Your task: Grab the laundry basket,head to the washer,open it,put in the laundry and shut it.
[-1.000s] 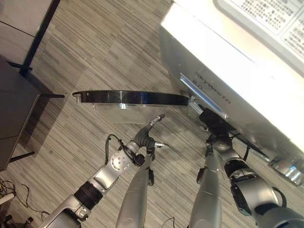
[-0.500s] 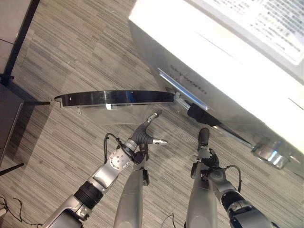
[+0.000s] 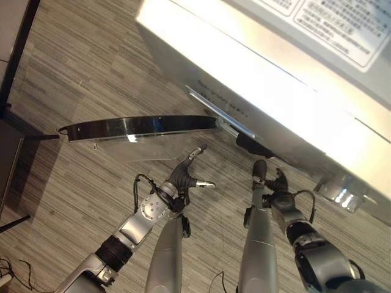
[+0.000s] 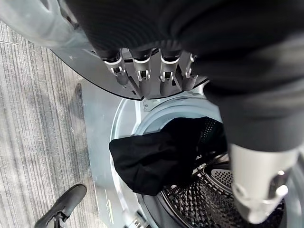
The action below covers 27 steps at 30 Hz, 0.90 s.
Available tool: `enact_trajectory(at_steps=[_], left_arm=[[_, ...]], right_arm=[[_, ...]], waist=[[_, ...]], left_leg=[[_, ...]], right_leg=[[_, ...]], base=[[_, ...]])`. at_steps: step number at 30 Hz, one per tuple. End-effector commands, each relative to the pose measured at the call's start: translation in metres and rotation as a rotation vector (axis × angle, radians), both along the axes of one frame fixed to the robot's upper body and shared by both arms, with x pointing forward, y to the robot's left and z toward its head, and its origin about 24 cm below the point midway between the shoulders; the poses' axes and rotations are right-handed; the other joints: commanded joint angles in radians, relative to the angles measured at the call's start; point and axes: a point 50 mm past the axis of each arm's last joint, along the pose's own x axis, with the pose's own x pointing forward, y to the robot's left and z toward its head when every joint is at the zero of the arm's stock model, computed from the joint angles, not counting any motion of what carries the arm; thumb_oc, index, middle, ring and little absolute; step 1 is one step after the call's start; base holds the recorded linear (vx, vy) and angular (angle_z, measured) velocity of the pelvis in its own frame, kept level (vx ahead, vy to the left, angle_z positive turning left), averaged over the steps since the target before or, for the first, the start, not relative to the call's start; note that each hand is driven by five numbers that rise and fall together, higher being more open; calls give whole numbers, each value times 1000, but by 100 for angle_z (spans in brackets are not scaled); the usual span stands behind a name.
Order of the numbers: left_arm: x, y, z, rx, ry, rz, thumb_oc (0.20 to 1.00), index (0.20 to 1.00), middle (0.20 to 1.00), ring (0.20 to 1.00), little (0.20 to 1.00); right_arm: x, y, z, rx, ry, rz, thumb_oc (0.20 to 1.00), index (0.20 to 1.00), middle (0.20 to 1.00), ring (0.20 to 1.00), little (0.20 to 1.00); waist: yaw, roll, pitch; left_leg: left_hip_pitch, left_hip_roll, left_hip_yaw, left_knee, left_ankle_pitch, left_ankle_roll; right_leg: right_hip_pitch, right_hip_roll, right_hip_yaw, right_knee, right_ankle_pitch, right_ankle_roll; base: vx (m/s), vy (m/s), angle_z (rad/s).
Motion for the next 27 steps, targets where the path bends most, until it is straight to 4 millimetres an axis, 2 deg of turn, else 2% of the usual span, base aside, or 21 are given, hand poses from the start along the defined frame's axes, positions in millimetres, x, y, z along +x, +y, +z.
enact_trajectory(at_steps=[1,3,4,7,17,19,21,23,25,27], left_arm=[[-13,-1,8,-29,-51,-60,1000,1000,1000,1000,1000],[-14,-6,10,-37,-51,-86,1000,1000,1000,1000,1000],[-14,-6,10,-38,-53,-86,1000,1000,1000,1000,1000],[-15,-12,12,-35,-62,-112,1000,1000,1000,1000,1000],[-17,-25,19,-112,-46,-174,1000,1000,1000,1000,1000],[-18,-28,19,-108,-49,-185,1000,1000,1000,1000,1000],[-20,-31,18,-95,-50,-199,1000,1000,1000,1000,1000],[-20,-32,18,-90,-48,-204,1000,1000,1000,1000,1000],[-21,-33,16,-84,-42,-212,1000,1000,1000,1000,1000],[-21,-32,15,-78,-41,-210,1000,1000,1000,1000,1000]], right_arm=[[-7,-19,-2,-71,38,-56,1000,1000,1000,1000,1000],[5,-31,18,-113,5,-85,1000,1000,1000,1000,1000],[6,-32,19,-113,3,-85,1000,1000,1000,1000,1000],[18,-37,41,-115,-60,-114,1000,1000,1000,1000,1000],[33,-43,66,-15,-112,-172,1000,1000,1000,1000,1000],[37,-41,73,57,-153,-205,1000,1000,1000,1000,1000],[46,-30,83,158,-214,-217,1000,1000,1000,1000,1000],[50,-26,87,180,-233,-213,1000,1000,1000,1000,1000],[57,-20,101,250,-297,-225,1000,1000,1000,1000,1000],[62,-25,123,368,-415,-289,624,624,624,624,624]], waist=[[18,20,-17],[37,41,-17],[37,43,-16],[58,64,-15],[107,110,-23],[118,119,-23],[133,128,-24],[138,130,-23],[148,137,-23],[156,141,-27]], left_leg=[[-22,-21,27,126,-168,8],[-27,-26,26,123,-162,6],[-28,-26,26,123,-162,6],[-34,-30,26,119,-156,6],[-49,-31,12,114,-142,5],[-49,-28,8,111,-140,5],[-48,-23,4,105,-137,2],[-49,-20,3,105,-135,1],[-47,-13,-2,102,-132,-3],[-45,-5,-13,91,-127,-7]], right_leg=[[-49,-10,-16,-60,58,18],[-56,-16,-15,-64,61,21],[-56,-16,-15,-64,61,21],[-68,-19,-10,-68,63,21],[-87,-26,-15,-45,51,19],[-91,-26,-15,-39,46,18],[-92,-21,-18,-30,36,16],[-94,-20,-20,-23,31,14],[-100,-18,-20,-7,19,11],[-107,-11,-25,11,2,8]], base=[[0,0,0],[-5,-2,2],[-10,0,6],[-4,2,5],[-1,-2,1],[0,0,0],[0,0,0],[0,0,0],[10,-9,4],[0,0,0]])
